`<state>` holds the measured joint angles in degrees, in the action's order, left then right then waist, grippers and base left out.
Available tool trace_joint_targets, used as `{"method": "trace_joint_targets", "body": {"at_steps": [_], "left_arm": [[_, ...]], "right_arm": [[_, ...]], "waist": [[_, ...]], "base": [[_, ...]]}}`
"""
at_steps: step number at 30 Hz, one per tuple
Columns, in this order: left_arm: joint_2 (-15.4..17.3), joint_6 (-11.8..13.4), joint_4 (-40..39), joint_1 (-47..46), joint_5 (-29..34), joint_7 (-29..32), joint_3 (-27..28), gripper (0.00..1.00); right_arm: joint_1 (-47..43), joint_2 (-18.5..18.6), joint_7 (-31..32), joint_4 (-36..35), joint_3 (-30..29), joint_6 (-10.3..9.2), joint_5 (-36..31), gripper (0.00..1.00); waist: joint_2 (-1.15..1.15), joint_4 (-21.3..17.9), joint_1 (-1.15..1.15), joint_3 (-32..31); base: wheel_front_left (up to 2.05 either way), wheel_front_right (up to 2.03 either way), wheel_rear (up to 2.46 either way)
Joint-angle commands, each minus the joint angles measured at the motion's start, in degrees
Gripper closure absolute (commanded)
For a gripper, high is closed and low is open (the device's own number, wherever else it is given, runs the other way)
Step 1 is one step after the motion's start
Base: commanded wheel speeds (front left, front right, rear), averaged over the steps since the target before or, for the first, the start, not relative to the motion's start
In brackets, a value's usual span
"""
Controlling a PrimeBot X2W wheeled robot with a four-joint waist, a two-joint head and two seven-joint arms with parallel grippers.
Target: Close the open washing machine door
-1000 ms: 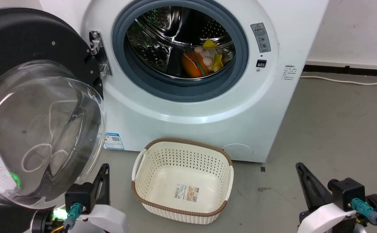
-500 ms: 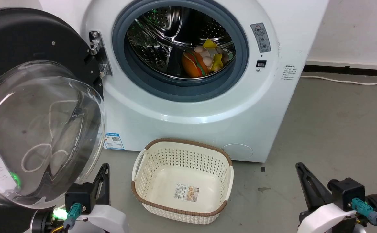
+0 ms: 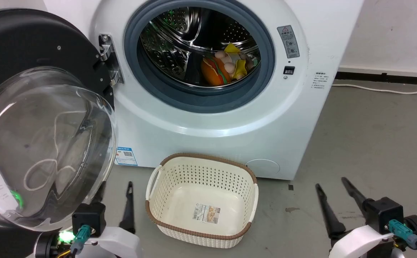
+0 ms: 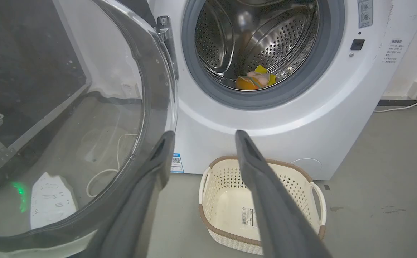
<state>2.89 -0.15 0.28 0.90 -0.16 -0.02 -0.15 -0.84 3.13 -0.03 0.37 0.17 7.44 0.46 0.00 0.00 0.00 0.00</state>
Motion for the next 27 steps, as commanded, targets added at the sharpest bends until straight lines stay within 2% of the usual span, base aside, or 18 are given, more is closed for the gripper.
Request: {"method": "trace_joint_targets", "body": {"at_steps": [1,14,27], "left_arm": [[0.00,0.00,-0.04,0.00,-0.01,-0.15,-0.06,0.00],[0.06,0.01,-0.29,-0.06,-0.09,-1.71,-0.71,0.00],[0.27,0.18,-0.48,0.23,-0.32,-3.27,-1.31,0.00]], "right_arm": [[0.00,0.00,-0.13,-0.01,0.00,0.00,0.19,0.00],[0.13,-0.03,-1.63,0.13,0.04,0.01,0.71,0.00],[0.04,-0.05,-3.25,0.08,0.89,0.01,0.25,0.00]], "waist": [[0.00,-0.01,0.00,0.00],[0.00,0.63,0.00,0.19],[0.00,4.75,0.00,-0.23]], "base": [[0.00,0.00,0.00],[0.00,0.00,0.00],[0.00,0.00,0.00]]}}
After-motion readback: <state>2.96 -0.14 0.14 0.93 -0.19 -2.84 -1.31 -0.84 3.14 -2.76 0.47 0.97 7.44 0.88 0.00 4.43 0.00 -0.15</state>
